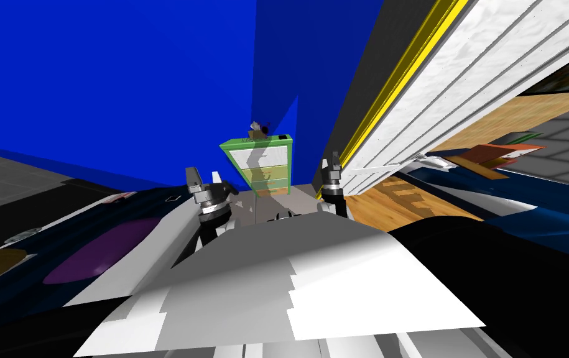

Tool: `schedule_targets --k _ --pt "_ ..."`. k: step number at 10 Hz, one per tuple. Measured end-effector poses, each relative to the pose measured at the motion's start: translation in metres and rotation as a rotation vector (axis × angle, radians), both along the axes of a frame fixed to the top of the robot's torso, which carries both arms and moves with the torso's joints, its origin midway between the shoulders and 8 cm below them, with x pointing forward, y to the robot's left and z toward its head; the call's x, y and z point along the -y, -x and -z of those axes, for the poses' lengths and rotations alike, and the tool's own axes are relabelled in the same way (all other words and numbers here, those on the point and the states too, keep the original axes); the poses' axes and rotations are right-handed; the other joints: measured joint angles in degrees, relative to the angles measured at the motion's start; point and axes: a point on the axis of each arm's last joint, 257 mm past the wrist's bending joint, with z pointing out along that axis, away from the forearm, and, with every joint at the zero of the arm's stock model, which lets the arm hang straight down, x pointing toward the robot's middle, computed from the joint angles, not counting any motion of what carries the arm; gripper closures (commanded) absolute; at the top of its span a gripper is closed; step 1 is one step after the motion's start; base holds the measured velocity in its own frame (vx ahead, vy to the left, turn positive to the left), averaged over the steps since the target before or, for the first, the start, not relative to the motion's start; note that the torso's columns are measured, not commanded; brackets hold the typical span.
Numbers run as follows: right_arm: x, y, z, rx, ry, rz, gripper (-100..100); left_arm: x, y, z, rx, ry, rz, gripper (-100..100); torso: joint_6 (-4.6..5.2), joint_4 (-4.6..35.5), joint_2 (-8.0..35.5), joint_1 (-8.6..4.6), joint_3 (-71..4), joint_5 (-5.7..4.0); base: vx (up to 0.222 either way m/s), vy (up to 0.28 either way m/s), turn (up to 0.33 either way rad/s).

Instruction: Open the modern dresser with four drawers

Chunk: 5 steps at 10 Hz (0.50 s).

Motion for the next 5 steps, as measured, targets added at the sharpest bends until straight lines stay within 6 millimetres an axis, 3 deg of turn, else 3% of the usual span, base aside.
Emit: schedule_targets --k 5 --pt "0.000 0.000 0.000 0.000 0.000 0.000 0 0.014 -0.022 0.018 -0.098 -0.078 0.048 -100 0.00 0.1 0.1 0.00 0.0 0.01 0.079 0.013 -0.036"
